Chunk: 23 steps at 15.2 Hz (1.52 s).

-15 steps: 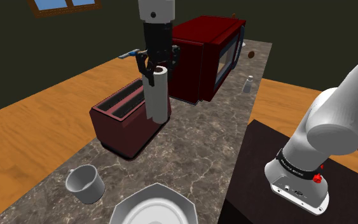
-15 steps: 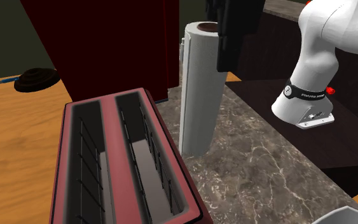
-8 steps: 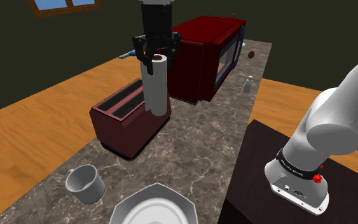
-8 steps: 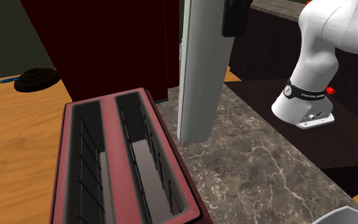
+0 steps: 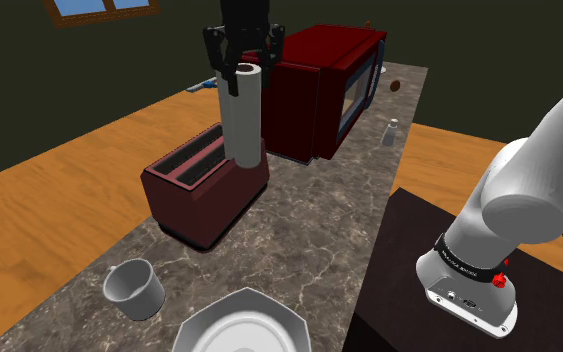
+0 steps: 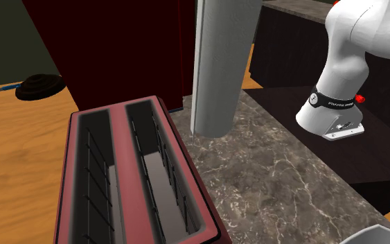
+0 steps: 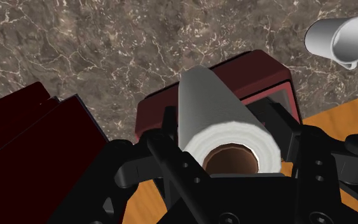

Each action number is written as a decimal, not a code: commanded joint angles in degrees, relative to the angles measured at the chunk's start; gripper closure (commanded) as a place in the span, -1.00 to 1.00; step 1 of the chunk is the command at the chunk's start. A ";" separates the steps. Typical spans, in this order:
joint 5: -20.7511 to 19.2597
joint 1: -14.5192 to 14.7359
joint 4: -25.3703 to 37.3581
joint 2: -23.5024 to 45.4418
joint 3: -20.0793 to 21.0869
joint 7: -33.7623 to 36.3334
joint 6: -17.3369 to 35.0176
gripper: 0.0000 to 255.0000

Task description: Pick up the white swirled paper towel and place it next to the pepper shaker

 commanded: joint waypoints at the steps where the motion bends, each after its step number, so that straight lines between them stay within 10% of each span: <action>1: -0.10 -0.01 1.87 0.25 0.00 0.22 -1.64 1.00; 12: -1.27 0.09 14.07 3.69 0.42 1.86 -10.54 1.00; 23: -0.15 -6.05 1.96 -8.06 -10.53 -15.45 -11.49 1.00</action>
